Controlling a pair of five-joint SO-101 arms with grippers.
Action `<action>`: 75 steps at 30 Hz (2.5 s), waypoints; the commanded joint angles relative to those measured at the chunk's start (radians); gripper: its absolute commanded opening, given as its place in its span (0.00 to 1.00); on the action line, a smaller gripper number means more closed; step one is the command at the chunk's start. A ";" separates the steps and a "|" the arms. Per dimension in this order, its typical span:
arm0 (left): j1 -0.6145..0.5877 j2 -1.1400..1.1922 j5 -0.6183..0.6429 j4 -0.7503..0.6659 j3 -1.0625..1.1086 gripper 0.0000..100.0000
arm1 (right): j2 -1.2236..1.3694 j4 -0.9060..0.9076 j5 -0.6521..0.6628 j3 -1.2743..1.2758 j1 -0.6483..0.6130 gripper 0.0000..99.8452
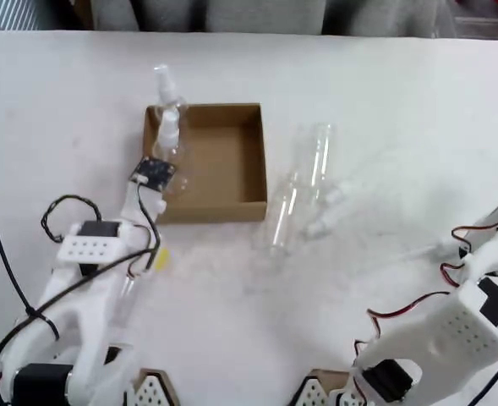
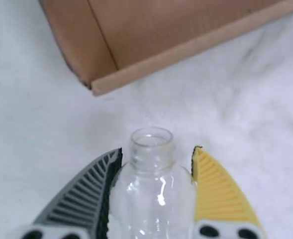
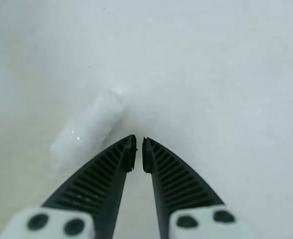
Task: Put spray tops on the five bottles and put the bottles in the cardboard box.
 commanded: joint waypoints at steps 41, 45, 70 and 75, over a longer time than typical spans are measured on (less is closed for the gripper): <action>-0.007 -0.030 -0.009 -0.017 0.003 0.03 | -0.188 0.137 -0.138 -0.091 -0.282 0.02; -0.007 -0.030 -0.009 -0.017 0.003 0.03 | -0.240 0.058 -0.138 0.023 -0.288 0.02; -0.007 -0.030 -0.009 -0.017 0.003 0.03 | -0.163 -0.073 -0.252 0.083 -0.344 0.15; -0.007 -0.030 -0.009 -0.017 0.003 0.03 | -0.094 -0.124 -0.250 0.069 -0.344 0.15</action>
